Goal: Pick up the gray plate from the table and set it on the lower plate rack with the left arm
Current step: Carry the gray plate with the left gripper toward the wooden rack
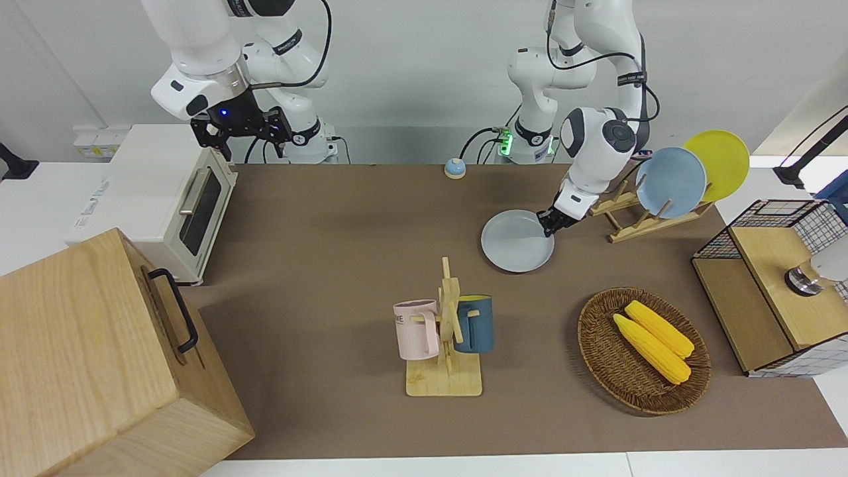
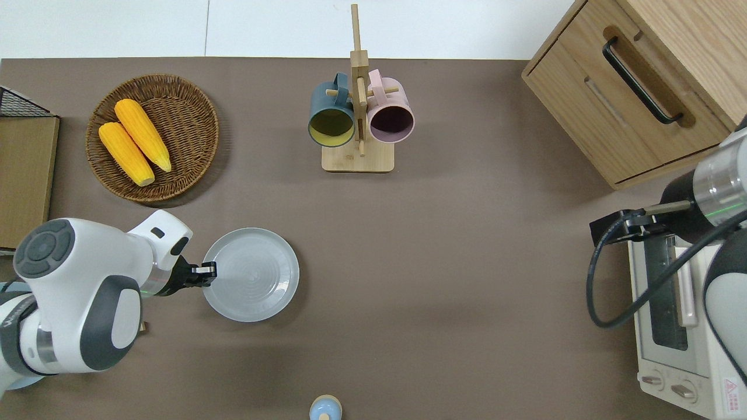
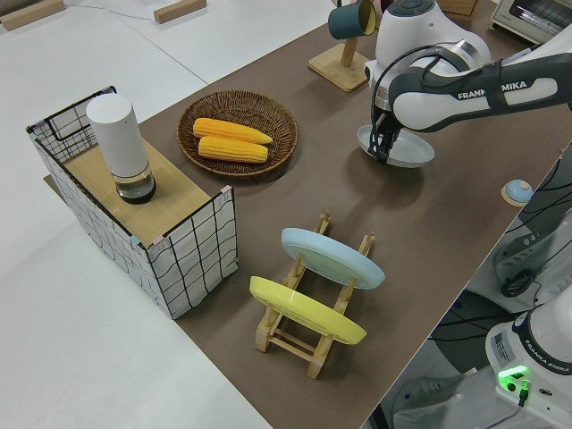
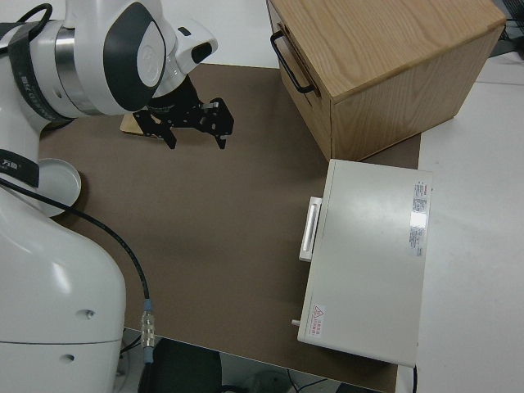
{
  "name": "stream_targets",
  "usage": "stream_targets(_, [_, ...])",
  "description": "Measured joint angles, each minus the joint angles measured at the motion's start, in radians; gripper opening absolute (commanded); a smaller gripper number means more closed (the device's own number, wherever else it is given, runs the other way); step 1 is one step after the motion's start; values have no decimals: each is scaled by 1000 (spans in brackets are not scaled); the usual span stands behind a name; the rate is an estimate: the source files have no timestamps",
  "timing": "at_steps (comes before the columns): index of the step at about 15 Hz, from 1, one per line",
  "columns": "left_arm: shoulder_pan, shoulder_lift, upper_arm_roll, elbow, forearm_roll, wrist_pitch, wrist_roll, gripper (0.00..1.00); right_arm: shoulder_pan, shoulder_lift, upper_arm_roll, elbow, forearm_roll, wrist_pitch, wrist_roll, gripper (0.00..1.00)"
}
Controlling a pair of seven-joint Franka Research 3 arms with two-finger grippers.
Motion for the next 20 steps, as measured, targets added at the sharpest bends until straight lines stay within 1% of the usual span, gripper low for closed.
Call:
stream_targets(5, [30,-25,5,151,32,-233,0,0,0,0,0,0,0,0,0,983])
stream_targets(10, [75,-53,10,272,60,-390,0,0,0,0,0,0,0,0,0,983])
stream_targets(14, [112,-79,13,364,67,-484,2,0,0,0,0,0,0,0,0,983])
stream_targets(16, [112,-89,13,387,114,-512,2,0,0,0,0,0,0,0,0,983])
stream_targets(20, [112,-104,9,410,271,-541,3,0,0,0,0,0,0,0,0,983])
